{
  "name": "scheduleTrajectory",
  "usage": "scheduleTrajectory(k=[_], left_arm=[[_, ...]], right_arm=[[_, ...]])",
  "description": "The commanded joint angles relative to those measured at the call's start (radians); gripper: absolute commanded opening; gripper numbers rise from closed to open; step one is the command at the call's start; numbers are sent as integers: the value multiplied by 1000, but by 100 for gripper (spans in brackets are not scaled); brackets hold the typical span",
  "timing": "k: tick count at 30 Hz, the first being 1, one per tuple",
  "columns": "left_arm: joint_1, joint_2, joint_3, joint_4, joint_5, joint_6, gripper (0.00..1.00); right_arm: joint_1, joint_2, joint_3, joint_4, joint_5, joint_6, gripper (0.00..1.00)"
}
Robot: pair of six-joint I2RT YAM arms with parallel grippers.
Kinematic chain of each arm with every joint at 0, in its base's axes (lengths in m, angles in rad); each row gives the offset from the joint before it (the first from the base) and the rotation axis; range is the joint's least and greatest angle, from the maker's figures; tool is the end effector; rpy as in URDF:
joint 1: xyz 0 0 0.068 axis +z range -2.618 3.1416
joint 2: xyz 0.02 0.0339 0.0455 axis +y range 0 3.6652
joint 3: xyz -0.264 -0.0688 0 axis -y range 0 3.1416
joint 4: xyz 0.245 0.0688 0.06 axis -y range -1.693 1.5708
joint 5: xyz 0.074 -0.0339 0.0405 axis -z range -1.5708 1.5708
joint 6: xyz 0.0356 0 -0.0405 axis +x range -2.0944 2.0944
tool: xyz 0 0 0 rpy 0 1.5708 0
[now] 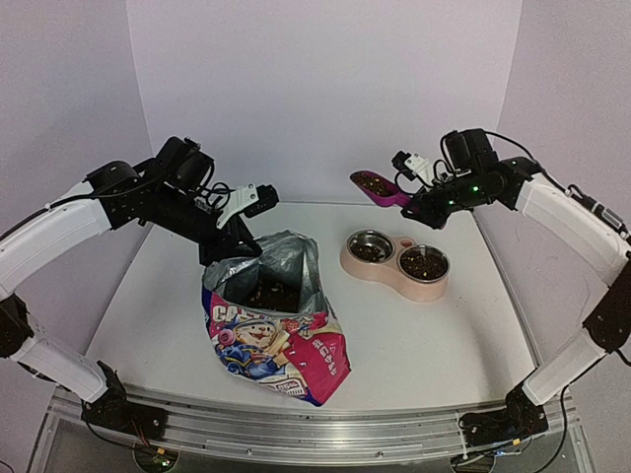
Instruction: Serve the pet food
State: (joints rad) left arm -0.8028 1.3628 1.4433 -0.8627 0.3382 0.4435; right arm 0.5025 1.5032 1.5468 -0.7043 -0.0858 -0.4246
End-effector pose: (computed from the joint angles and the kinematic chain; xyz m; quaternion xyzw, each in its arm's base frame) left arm 0.1868 -0.2105 0.3755 0.5836 0.7013 -0.2205 0.3448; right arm 0.2884 0.1620 0.3803 -0.4181 0.7943 0.0556 0.4373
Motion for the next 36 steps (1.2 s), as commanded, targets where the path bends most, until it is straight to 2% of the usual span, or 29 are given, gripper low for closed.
scheduleTrajectory(k=[1,16,24,36], left_arm=[[4,-27,7,14,22,-12,0],[4,1,32,15,21,-4,0],[4,12,29,24,15,5,0],[7,16,35,29,15,17,0]], right_arm=[[-64,56,-52,120,28,-56,0],[-86,301,-33,144,281,-245,0],[-46,348,-31,144,416,-409,0],[32,403,-17,167,619,-554,0]])
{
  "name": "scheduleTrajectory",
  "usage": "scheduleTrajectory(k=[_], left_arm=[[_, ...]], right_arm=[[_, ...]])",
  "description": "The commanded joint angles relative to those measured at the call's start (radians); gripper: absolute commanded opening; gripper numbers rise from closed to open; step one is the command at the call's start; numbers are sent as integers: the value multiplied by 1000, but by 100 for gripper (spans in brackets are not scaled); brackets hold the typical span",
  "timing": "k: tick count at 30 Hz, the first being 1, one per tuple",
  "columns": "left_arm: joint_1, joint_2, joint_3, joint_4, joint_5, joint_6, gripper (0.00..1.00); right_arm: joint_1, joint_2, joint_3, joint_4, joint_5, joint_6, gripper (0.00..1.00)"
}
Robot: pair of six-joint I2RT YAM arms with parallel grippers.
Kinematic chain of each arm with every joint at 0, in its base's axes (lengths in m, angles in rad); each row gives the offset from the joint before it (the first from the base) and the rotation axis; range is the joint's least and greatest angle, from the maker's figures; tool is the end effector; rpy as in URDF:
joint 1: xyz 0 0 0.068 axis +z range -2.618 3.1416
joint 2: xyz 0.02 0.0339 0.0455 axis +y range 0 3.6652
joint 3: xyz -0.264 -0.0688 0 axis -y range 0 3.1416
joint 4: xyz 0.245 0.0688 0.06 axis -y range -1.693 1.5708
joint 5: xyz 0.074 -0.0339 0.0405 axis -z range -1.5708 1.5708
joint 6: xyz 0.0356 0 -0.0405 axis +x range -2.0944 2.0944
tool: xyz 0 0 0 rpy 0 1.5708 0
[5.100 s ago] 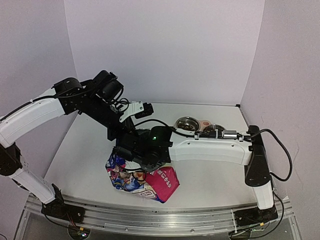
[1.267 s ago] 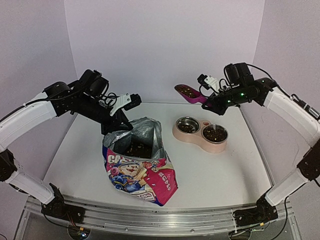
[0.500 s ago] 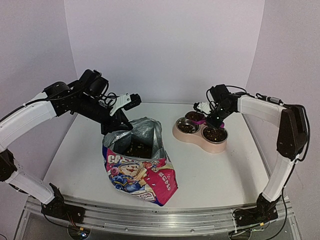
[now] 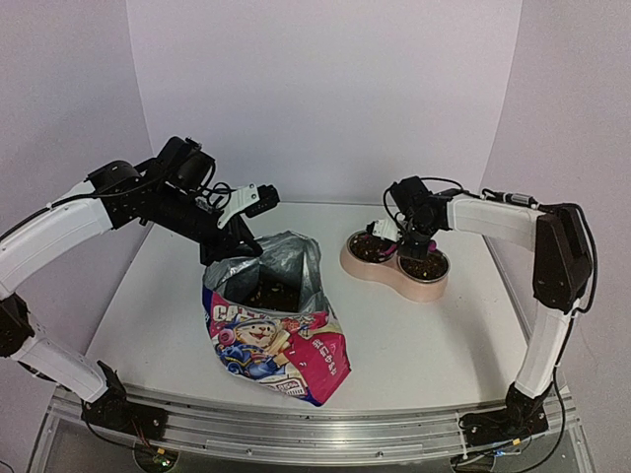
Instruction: Serve the pet food
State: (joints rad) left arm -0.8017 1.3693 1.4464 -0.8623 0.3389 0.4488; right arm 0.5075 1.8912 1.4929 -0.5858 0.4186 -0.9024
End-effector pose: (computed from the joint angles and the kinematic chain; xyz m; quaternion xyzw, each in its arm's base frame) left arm 0.1882 -0.2115 0.3748 0.5853 0.7006 -0.2196 0.3441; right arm 0.3664 0.1872 0.2356 -0.5610 0.7521 -0.2505 0.2383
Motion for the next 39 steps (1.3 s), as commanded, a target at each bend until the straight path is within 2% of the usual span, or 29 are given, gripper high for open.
scheduleTrajectory(k=[1,11,27,31,35,39], left_arm=[[5,10,32,29,15,11,0],[8,16,46,28,23,13,0],[9,-2,42,33,16,16,0],[10,-6,43,39,14,15,0],[10,-5,43,38,17,14,0],[10,-10,41,40,20,4,0]], right_arm=[[35,14,31,52,137,-90,0],[73,4,-38,147,352,-242,0],[118,-47,-117,296,523,-503,0],[117,-72,-163,319,538,-529,0],[117,-93,-185,416,564,-555,0],[117,-105,-129,441,551,-434,0]])
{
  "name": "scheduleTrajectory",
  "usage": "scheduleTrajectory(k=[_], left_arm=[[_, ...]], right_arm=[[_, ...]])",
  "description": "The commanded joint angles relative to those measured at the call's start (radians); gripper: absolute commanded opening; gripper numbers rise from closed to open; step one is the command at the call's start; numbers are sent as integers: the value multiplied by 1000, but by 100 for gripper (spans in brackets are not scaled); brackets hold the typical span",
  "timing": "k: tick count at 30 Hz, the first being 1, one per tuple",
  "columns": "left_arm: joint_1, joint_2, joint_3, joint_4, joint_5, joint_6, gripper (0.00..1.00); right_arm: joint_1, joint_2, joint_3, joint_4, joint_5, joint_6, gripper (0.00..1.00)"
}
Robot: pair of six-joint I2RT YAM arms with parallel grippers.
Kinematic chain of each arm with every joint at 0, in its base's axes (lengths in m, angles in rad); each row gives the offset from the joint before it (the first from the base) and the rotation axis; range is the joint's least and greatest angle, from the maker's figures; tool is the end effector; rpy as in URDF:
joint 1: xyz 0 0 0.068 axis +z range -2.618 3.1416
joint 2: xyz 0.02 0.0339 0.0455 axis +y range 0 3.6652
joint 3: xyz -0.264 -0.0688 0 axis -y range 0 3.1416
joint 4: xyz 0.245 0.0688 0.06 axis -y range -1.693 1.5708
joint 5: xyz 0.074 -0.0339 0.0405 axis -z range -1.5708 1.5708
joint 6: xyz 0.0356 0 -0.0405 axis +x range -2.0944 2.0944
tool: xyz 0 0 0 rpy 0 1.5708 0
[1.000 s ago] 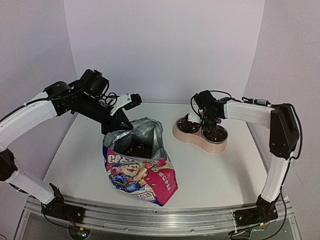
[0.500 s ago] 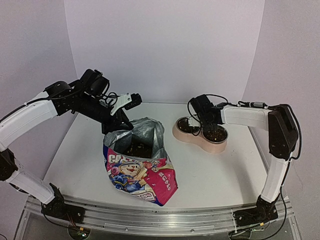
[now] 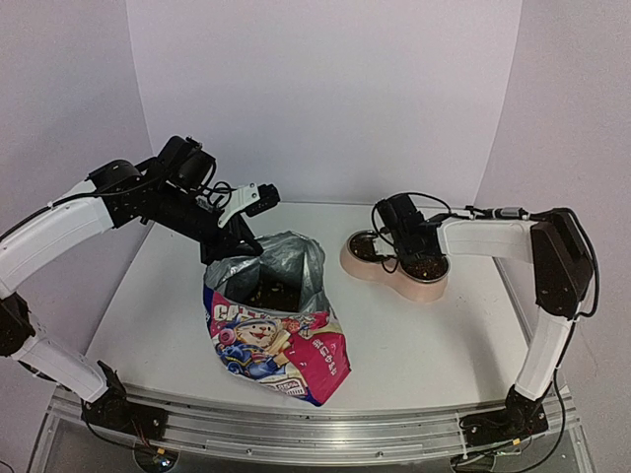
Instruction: Serve the pet food
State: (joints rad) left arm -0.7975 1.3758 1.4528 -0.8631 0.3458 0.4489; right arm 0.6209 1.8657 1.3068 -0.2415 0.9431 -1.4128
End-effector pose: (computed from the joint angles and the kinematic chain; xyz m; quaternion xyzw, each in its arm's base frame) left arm 0.1901 -0.2120 0.3751 0.5847 0.7007 -0.2219 0.3434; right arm 0.3440 0.2106 0.2190 -0.6123 0.5795 -0.5175 0.1465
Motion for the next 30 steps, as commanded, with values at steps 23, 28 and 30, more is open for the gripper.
scheduleTrajectory(k=[23,28,30], left_arm=[[12,-41,35,73,46,8,0],[12,-45,29,82,49,3,0],[12,-48,25,84,51,0,0]], right_arm=[[150,-469,-219,-161,-912,1456,0],[184,-470,-343,-106,-870,1564,0],[184,-468,-400,-81,-837,1590,0]])
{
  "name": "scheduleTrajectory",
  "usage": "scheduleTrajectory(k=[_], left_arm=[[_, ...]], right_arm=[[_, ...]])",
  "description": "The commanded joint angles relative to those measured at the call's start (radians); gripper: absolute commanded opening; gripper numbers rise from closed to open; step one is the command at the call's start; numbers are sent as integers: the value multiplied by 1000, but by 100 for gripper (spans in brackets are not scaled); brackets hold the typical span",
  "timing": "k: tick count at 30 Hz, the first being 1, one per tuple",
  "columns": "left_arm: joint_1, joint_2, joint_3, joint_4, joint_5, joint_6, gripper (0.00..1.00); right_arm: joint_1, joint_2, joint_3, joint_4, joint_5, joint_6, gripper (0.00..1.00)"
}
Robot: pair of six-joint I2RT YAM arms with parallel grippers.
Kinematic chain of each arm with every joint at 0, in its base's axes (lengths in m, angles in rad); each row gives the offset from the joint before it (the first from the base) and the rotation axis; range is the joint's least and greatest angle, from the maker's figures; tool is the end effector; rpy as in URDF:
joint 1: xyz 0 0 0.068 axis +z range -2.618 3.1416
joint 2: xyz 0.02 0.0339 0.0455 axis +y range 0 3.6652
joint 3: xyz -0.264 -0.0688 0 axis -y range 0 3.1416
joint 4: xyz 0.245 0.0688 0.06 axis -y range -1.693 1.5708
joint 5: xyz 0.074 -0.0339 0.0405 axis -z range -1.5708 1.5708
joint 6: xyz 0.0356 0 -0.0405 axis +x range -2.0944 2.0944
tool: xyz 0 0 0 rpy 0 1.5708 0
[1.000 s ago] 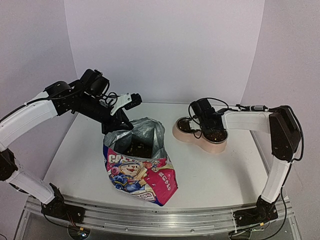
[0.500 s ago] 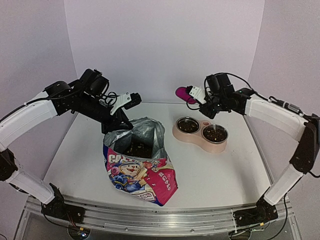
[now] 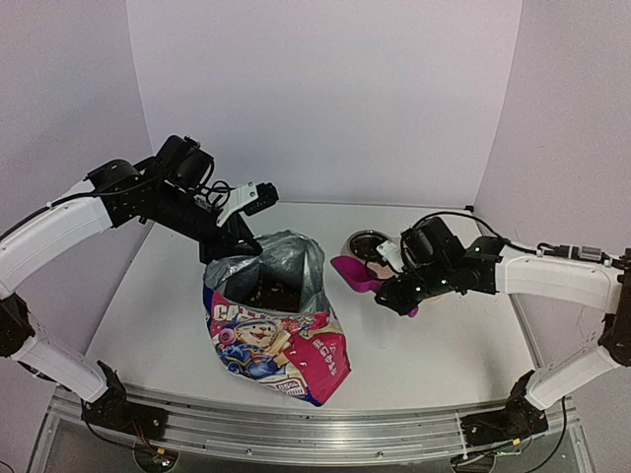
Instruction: Serve the pet food
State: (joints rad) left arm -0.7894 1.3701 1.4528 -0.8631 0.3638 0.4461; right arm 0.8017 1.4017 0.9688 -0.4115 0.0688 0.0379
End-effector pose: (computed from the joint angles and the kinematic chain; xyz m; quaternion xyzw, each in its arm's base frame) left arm 0.1902 -0.2097 0.3768 0.5825 0.6996 -0.2292 0.3446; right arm 0.2075 0.2109 0.2436 -0.3368 0.8715 0.1154 0.3373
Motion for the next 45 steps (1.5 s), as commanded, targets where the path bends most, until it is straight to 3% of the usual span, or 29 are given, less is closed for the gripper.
scheduleTrajectory(k=[1,16,20,22,24,30,35,39,43,45], left_arm=[[4,-43,23,83,33,3,0],[4,-60,13,86,32,4,0],[4,-57,18,87,34,3,0],[4,-55,20,84,35,3,0],[4,-56,21,83,33,1,0],[4,-57,19,81,28,-14,0],[4,-53,35,73,28,-19,0],[6,-46,47,75,27,-15,0],[6,-42,50,85,22,-12,0],[6,-38,50,85,27,-13,0]], right_arm=[[4,4,-78,95,53,145,0],[3,173,-155,169,114,212,1],[3,199,-171,170,116,235,25],[3,191,-174,169,115,239,44],[4,170,-169,167,115,240,57],[3,55,-80,98,92,193,76],[42,-90,55,15,-30,110,83],[164,-260,2,50,-174,36,83],[379,-358,-122,155,-50,91,84],[480,-358,-171,272,59,90,89]])
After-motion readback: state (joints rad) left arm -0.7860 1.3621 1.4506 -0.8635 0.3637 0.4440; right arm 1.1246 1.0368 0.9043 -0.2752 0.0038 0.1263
